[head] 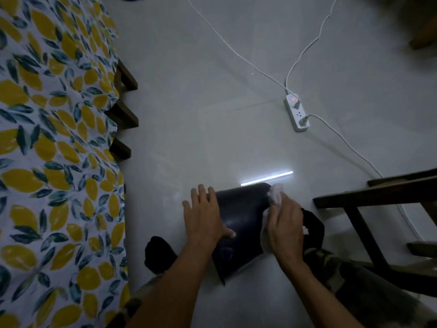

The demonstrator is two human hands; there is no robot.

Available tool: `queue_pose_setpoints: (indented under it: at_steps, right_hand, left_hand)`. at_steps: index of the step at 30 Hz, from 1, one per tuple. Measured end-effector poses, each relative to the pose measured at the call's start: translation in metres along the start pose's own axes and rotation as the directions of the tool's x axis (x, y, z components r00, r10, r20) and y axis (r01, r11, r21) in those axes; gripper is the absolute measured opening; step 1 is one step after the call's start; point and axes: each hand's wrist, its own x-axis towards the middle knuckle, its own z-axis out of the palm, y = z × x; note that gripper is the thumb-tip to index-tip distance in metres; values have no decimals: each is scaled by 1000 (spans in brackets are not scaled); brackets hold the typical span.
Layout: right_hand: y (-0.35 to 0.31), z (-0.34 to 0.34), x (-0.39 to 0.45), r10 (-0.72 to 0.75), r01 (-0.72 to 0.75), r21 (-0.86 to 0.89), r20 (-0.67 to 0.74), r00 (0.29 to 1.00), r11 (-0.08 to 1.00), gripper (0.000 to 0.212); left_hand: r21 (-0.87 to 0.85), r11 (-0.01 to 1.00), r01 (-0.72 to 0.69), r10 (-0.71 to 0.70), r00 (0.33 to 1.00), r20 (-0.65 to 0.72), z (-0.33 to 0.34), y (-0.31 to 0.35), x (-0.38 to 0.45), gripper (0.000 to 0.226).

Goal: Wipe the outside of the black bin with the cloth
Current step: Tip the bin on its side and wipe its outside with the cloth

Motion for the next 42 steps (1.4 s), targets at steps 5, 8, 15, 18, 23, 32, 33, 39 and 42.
queue_pose_setpoints:
  at_steps: [5, 8, 15, 18, 23, 32, 33, 39, 42]
  right_hand:
    - [27, 31, -34, -436, 556, -132, 483, 759, 821, 49]
    - [38, 47, -37, -422, 620, -201, 573, 702, 758, 56]
    - [41, 57, 47, -128, 235, -438, 261, 957, 868, 52]
    - [60, 48, 24, -110, 164, -429, 149, 983, 888, 49]
    - [69, 49, -36, -489, 709, -210, 593, 640, 673, 65]
    - [21, 50, 55, 205, -164, -255, 141, 969, 953, 45]
    - [23, 47, 63, 250, -227, -168, 125, 960, 959, 47]
    - [23, 42, 61, 118, -117, -17, 90, 989, 993, 35]
    - [28, 46, 37, 102, -94, -82, 96, 990, 992, 44]
  left_hand:
    - [-94, 994, 48, -24, 971, 240, 39, 3, -5, 155]
    - [-142, 989, 29, 2, 976, 217, 56, 4, -13, 156]
    - [-199, 979, 33, 12, 975, 221, 59, 0, -14, 168]
    - [-199, 980, 32, 14, 975, 224, 59, 1, -11, 169]
    - [-167, 986, 4, 28, 982, 189, 66, -3, -11, 167]
    - [-205, 974, -92, 142, 960, 243, 41, -5, 7, 161]
    - [-180, 975, -130, 172, 955, 240, 37, -6, 10, 158]
    - [-83, 961, -264, 265, 964, 2, 38, -27, 14, 143]
    - [-154, 940, -303, 262, 935, -239, 47, -35, 1, 102]
